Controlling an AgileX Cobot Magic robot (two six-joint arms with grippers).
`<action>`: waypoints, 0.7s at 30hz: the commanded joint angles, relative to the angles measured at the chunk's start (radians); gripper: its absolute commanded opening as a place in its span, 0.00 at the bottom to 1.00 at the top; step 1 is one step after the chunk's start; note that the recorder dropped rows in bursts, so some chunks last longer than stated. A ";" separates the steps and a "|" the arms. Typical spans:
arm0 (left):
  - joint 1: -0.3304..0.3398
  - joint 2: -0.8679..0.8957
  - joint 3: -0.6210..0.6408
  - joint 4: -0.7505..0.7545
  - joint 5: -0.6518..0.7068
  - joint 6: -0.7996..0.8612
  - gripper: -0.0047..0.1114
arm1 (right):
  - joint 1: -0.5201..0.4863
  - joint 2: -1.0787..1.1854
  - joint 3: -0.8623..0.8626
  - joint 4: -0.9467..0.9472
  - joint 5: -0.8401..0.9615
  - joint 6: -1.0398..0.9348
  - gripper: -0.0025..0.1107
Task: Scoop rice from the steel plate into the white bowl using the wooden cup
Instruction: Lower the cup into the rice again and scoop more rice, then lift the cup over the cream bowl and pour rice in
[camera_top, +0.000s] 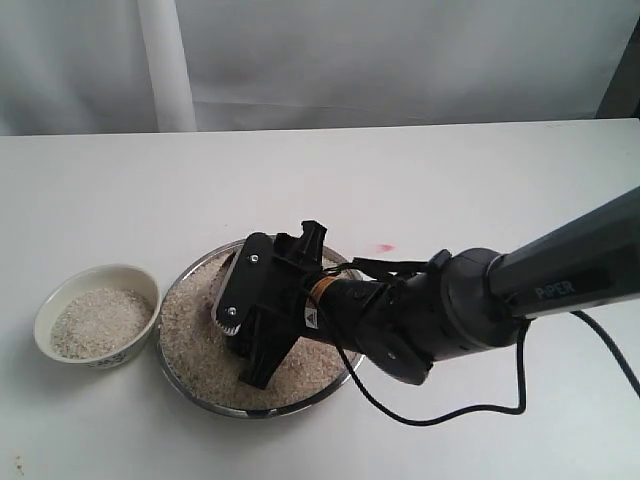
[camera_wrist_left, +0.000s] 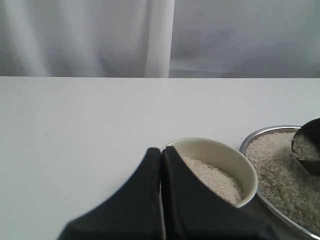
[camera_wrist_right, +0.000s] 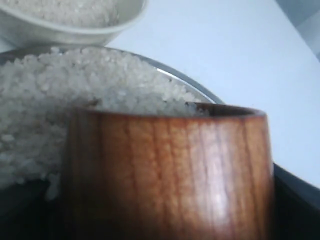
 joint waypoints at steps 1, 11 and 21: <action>-0.004 -0.002 -0.003 -0.008 -0.006 -0.003 0.04 | -0.009 -0.011 0.032 0.027 -0.138 0.018 0.02; -0.004 -0.002 -0.003 -0.008 -0.006 -0.003 0.04 | -0.009 -0.011 0.069 0.027 -0.372 0.152 0.02; -0.004 -0.002 -0.003 -0.008 -0.006 -0.003 0.04 | -0.009 -0.011 0.069 0.027 -0.392 0.156 0.02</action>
